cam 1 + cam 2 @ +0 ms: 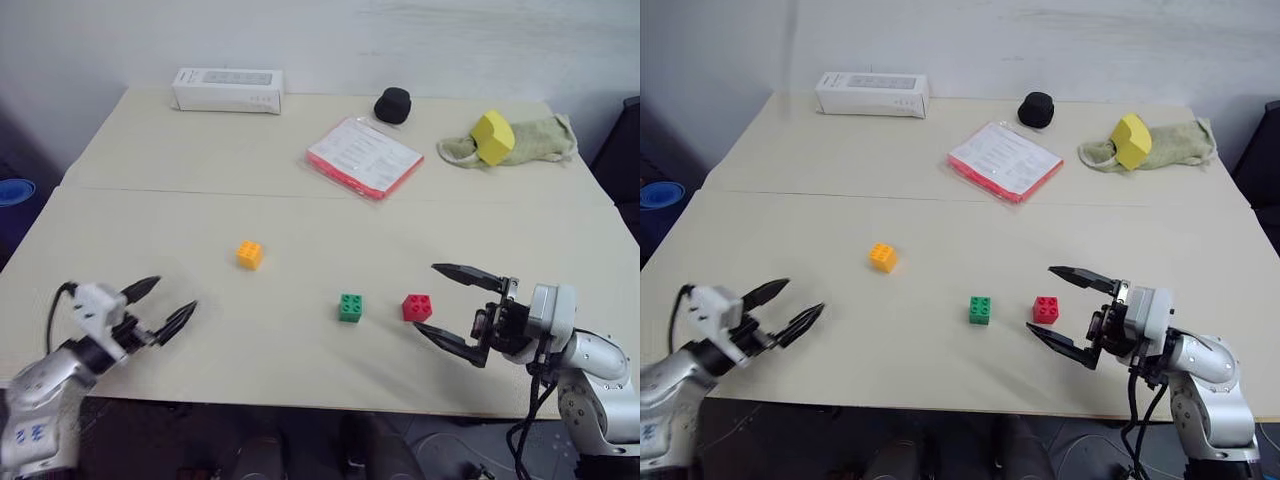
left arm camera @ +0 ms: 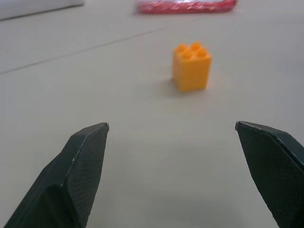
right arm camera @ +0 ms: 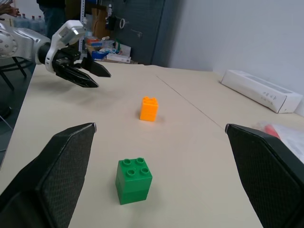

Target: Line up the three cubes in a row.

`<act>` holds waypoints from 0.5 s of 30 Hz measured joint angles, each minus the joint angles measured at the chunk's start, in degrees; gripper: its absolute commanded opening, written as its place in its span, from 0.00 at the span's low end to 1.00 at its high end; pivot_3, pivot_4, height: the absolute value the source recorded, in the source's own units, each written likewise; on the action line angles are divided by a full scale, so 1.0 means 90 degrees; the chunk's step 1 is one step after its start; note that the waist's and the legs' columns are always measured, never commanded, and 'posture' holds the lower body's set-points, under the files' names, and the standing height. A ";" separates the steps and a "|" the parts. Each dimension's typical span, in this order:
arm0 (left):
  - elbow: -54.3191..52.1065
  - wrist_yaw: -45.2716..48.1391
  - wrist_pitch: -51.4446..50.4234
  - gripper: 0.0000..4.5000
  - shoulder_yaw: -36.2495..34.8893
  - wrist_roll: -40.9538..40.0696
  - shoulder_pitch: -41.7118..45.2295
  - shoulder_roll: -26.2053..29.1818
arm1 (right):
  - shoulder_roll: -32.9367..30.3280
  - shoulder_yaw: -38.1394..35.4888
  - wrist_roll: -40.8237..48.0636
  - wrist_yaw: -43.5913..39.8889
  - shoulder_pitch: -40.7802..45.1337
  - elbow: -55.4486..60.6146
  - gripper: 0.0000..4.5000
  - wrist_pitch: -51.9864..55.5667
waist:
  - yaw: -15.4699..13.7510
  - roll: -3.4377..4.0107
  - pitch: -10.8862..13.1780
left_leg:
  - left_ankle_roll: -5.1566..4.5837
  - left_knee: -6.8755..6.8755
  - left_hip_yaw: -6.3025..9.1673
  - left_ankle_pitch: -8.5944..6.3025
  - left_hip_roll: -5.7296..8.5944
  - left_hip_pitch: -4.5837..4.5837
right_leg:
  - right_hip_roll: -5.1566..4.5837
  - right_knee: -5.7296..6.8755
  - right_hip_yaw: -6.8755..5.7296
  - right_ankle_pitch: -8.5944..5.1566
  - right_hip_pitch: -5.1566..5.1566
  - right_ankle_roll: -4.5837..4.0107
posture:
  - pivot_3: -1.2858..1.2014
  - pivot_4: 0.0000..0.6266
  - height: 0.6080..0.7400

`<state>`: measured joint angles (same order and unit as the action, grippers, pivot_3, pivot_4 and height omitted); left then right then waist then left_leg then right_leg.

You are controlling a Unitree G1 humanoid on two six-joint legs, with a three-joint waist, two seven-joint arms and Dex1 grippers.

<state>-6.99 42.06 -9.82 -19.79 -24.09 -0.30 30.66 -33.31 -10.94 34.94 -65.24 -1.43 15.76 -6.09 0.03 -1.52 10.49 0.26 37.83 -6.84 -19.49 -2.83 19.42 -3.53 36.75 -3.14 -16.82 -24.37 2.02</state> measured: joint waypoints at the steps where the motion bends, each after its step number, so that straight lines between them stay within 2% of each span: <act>1: -0.0068 -0.0328 -0.0183 1.00 0.0132 0.0058 0.0242 -0.0178 | 0.0001 0.0030 -0.0034 0.0027 0.0009 -0.0001 1.00 0.0001 | 0.0002 0.0000 0.0000 | 0.0000 0.0000 0.0000 0.0000 0.0000 0.0000 | 0.0001 0.0002 0.0000 0.0000 0.0000 0.0000 | 0.52 0.24 1.00; 7: -0.0008 -0.2214 -0.1133 1.00 0.0790 0.0596 0.1341 -0.1257 | 0.0001 0.0084 -0.0120 0.0295 -0.0088 0.0078 1.00 0.0108 | 0.0030 0.0000 0.0000 | 0.0039 0.0000 -0.0007 0.0020 -0.0003 -0.0006 | 0.0013 0.0007 0.0005 0.0001 -0.0002 0.0002 | 0.52 0.24 1.00; 12: 0.0434 -0.2867 -0.1132 1.00 0.1288 0.1094 0.1574 -0.1844 | 0.0001 0.0127 -0.0198 0.0493 -0.0224 0.0334 1.00 0.0142 | 0.0009 -0.0004 0.0001 | 0.0040 0.0000 -0.0008 0.0021 0.0000 -0.0004 | 0.0013 0.0005 0.0005 0.0001 -0.0002 0.0002 | 0.52 0.24 1.00; 15: 0.0590 -0.3169 -0.1120 0.86 0.1455 0.1356 0.1676 -0.1958 | 0.0001 0.0126 -0.0218 0.0612 -0.0320 0.0426 1.00 0.0144 | 0.0001 -0.0004 0.0001 | 0.0043 0.0000 -0.0008 0.0022 0.0000 -0.0005 | 0.0014 0.0006 0.0005 0.0001 -0.0002 0.0002 | 0.52 0.24 1.00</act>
<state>-1.67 13.53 -19.90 -6.69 -11.89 14.78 13.05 -33.30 -9.80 32.98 -59.73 -4.31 19.60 -4.79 0.04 -1.55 10.51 0.64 37.84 -6.90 -19.29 -2.83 19.37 -3.41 36.80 -3.09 -16.81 -24.39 2.05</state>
